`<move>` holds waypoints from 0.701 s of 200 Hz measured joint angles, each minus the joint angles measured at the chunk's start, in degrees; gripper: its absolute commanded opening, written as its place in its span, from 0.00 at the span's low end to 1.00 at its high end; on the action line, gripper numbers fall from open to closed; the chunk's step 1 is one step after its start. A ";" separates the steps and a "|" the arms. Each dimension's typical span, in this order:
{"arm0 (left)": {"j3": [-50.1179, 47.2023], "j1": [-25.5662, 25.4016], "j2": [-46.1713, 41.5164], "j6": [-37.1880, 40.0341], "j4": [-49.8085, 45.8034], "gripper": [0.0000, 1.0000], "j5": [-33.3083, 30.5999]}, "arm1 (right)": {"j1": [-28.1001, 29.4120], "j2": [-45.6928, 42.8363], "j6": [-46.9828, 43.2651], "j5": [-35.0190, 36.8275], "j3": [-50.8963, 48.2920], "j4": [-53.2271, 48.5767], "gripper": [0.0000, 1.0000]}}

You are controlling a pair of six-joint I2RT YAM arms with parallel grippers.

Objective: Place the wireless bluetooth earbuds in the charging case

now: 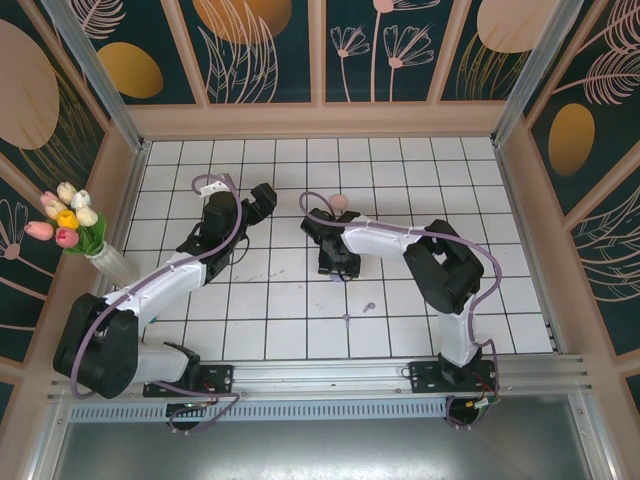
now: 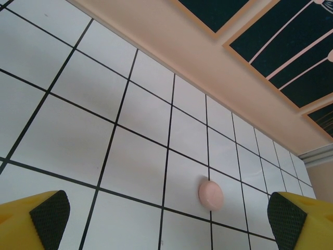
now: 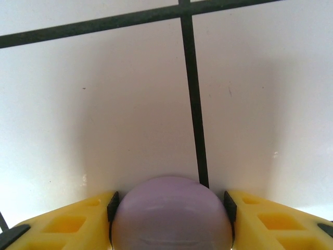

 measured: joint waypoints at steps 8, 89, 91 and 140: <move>0.00 0.00 0.02 0.00 -0.02 0.99 0.00 | 0.02 0.00 -0.15 0.04 0.00 0.02 0.49; 0.24 0.00 0.13 -0.02 -0.96 0.99 -0.44 | 0.11 -0.04 -0.22 0.28 0.00 0.04 0.45; 0.24 0.00 0.13 -0.04 -0.96 0.99 -0.48 | 0.11 -0.07 -0.22 0.28 0.00 0.04 0.44; 0.24 0.00 0.13 -1.31 -1.42 0.99 -2.91 | 0.11 -0.15 -0.20 0.33 0.00 0.04 0.44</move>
